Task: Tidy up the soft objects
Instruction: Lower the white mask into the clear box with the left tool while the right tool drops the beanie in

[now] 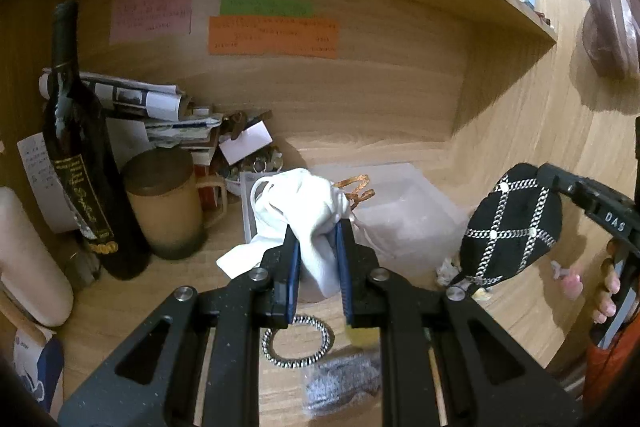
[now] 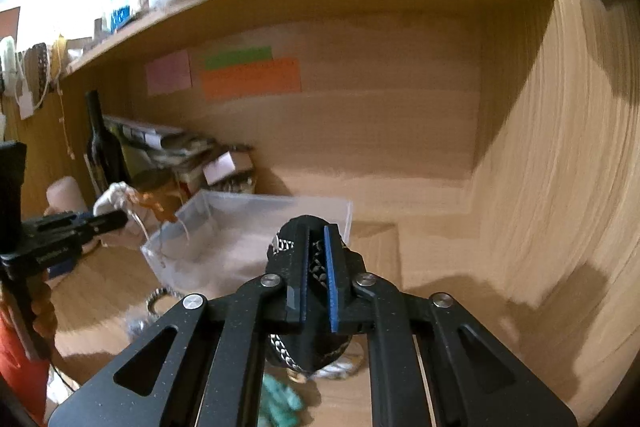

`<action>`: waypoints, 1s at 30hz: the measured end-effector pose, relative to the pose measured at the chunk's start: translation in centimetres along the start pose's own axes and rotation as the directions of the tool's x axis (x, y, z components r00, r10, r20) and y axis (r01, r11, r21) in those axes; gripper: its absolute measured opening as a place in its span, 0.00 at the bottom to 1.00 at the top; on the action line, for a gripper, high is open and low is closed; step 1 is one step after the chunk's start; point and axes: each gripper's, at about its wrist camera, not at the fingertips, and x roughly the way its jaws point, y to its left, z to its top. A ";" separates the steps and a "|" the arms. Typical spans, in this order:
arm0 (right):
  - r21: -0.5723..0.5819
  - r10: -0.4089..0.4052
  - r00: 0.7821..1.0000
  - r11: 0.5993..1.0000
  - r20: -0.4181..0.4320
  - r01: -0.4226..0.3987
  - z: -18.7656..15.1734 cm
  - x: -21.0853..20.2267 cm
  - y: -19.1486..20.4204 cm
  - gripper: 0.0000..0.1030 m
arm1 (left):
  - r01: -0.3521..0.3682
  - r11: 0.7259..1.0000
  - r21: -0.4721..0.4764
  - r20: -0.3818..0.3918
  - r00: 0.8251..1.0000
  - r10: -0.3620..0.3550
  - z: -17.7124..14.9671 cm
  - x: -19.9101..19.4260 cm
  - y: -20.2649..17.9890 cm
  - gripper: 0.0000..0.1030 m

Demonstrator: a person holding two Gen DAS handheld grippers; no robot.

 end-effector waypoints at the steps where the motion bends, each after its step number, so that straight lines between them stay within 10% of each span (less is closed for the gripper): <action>1: -0.002 0.001 1.000 1.000 0.013 -0.001 0.4 0.0 0.0 0.06 | -0.001 1.000 -0.001 0.002 1.000 0.001 0.2 0.1 0.0 0.16; 17: 0.016 0.048 0.993 0.999 0.110 -0.050 5.1 3.1 0.5 0.06 | -0.020 1.000 0.001 -0.048 0.999 0.020 2.7 4.0 0.5 0.16; 30: 0.023 0.103 0.984 0.995 -0.146 -0.101 2.6 12.5 1.1 0.06 | 0.001 1.000 0.029 -0.232 0.973 0.006 2.1 11.3 0.0 0.16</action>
